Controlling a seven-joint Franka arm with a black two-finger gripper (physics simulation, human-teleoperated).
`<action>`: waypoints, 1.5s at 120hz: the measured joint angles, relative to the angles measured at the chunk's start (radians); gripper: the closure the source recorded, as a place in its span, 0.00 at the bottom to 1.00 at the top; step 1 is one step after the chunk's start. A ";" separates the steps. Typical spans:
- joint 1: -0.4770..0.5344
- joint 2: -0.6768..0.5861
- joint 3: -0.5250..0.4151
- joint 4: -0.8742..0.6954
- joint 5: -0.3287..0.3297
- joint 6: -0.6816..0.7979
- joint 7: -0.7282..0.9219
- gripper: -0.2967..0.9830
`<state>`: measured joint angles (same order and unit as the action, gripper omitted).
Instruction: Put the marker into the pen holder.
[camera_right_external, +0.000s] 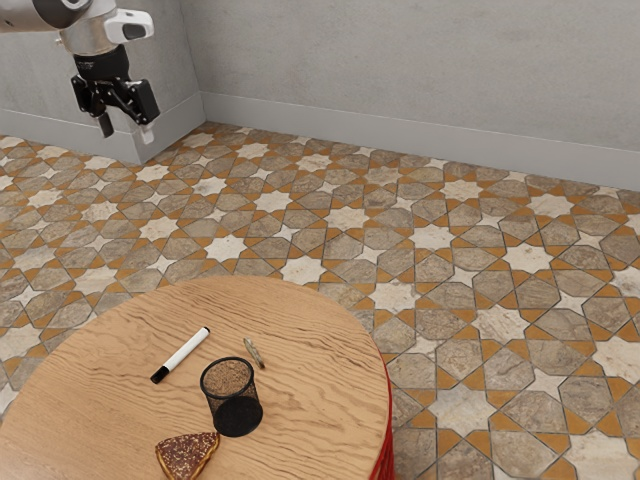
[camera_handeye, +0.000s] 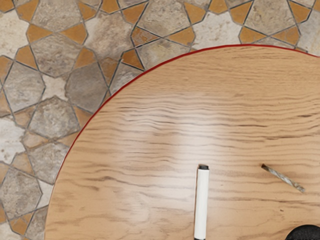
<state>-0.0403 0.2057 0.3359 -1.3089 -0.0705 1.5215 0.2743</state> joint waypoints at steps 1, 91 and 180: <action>0.000 0.000 0.000 0.000 0.000 0.000 0.001 0.25; -0.058 0.068 -0.002 -0.703 -0.001 0.480 0.097 0.25; -0.149 -0.042 0.020 -1.058 0.099 0.878 0.188 0.28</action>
<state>-0.1890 0.1633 0.3558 -2.3672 0.0281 2.3996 0.4625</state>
